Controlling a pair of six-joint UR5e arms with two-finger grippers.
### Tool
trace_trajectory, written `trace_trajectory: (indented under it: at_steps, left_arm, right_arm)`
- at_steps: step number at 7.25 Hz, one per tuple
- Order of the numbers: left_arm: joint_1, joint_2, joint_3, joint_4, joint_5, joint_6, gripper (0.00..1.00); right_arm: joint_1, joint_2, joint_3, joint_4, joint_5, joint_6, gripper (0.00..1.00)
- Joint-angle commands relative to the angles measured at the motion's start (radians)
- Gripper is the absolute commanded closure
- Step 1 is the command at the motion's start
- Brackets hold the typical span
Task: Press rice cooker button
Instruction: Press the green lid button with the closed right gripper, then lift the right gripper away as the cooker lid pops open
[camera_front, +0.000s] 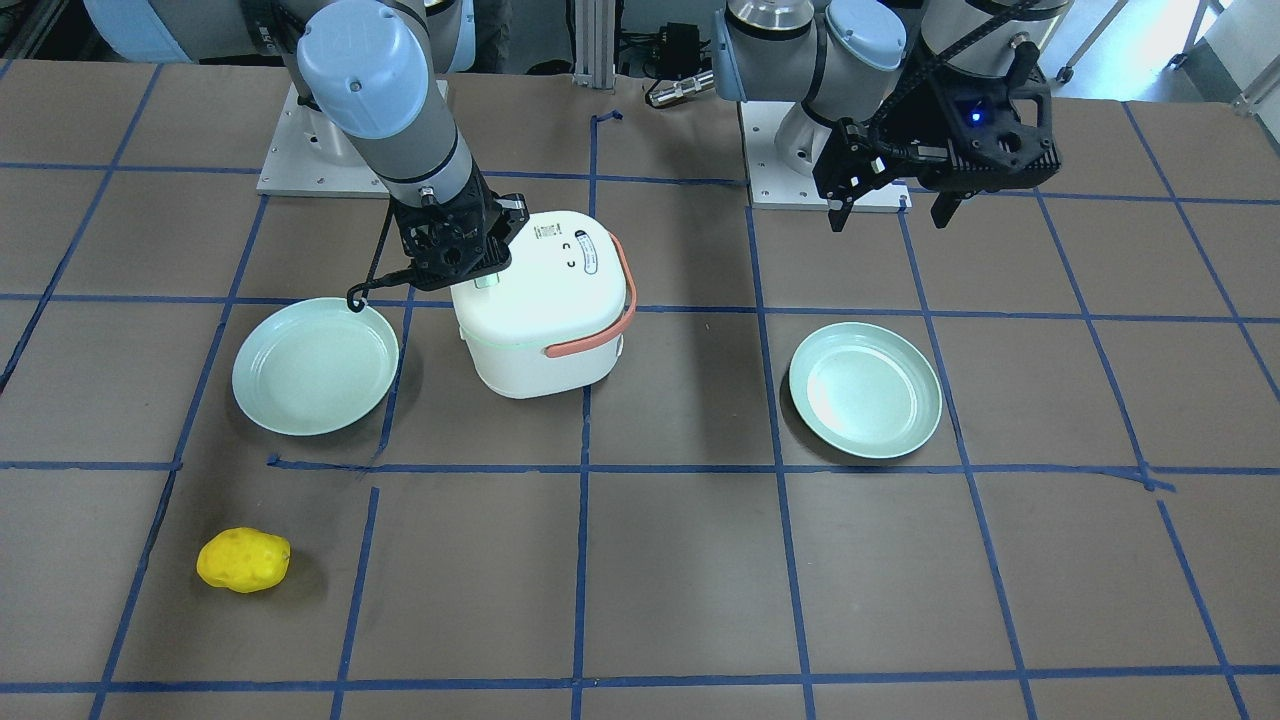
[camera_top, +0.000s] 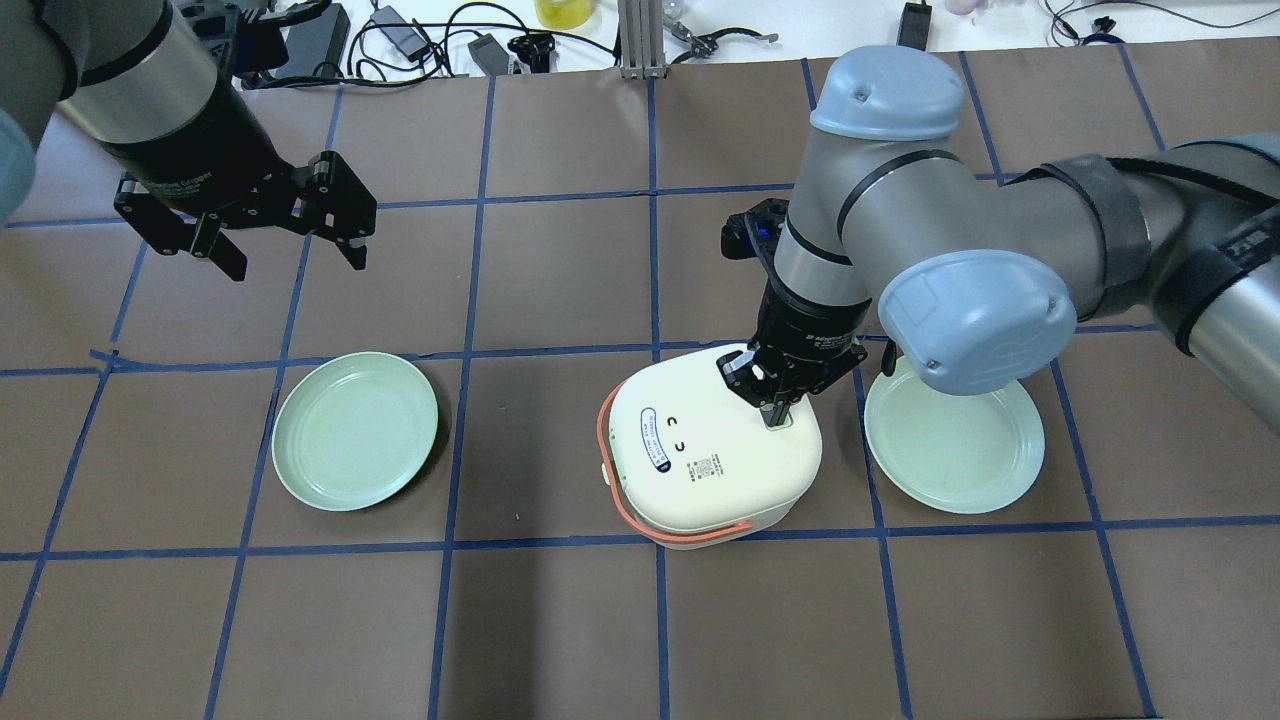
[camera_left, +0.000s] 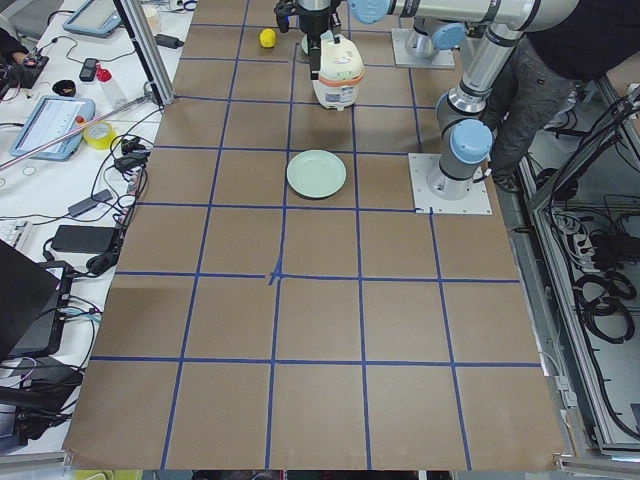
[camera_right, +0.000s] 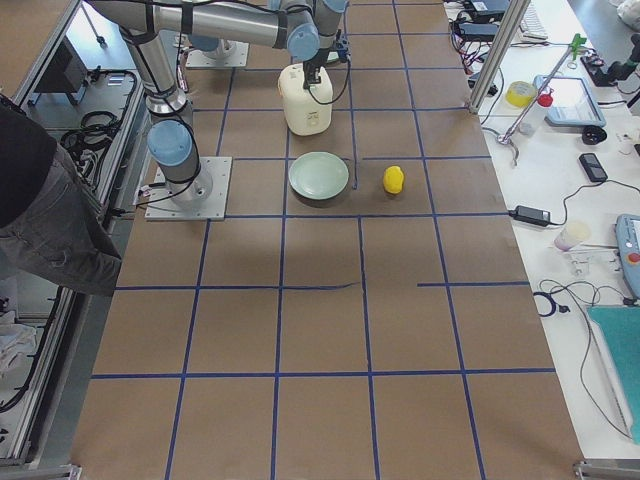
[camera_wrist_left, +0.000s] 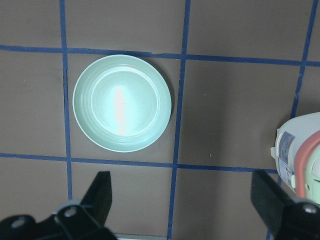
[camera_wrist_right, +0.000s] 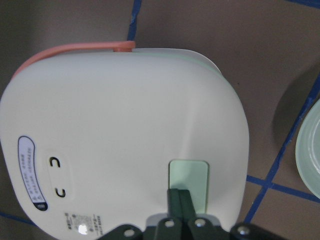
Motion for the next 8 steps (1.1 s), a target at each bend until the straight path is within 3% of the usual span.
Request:
trace_trajectory:
  at_steps: [1, 2, 3, 5, 6, 8]
  left_arm:
    - [0.0, 0.0, 0.0, 0.0, 0.0, 0.0, 0.0]
    - [0.0, 0.0, 0.0, 0.0, 0.0, 0.0, 0.0]
    - [0.0, 0.0, 0.0, 0.0, 0.0, 0.0, 0.0]
    - [0.0, 0.0, 0.0, 0.0, 0.0, 0.0, 0.0]
    - [0.0, 0.0, 0.0, 0.0, 0.0, 0.0, 0.0]
    - [0.0, 0.0, 0.0, 0.0, 0.0, 0.0, 0.0]
  right_arm:
    - [-0.002, -0.008, -0.117, 0.057, -0.001, 0.054, 0.95]
    - [-0.005, -0.008, -0.201, 0.126, -0.002, 0.054, 0.84]
    - [-0.008, -0.008, -0.289, 0.174, -0.014, 0.055, 0.54]
    - [-0.031, -0.007, -0.384, 0.176, -0.037, 0.057, 0.08]
    - [-0.051, -0.007, -0.388, 0.179, -0.092, 0.055, 0.0]
    - [-0.091, -0.005, -0.388, 0.176, -0.125, 0.055, 0.0]
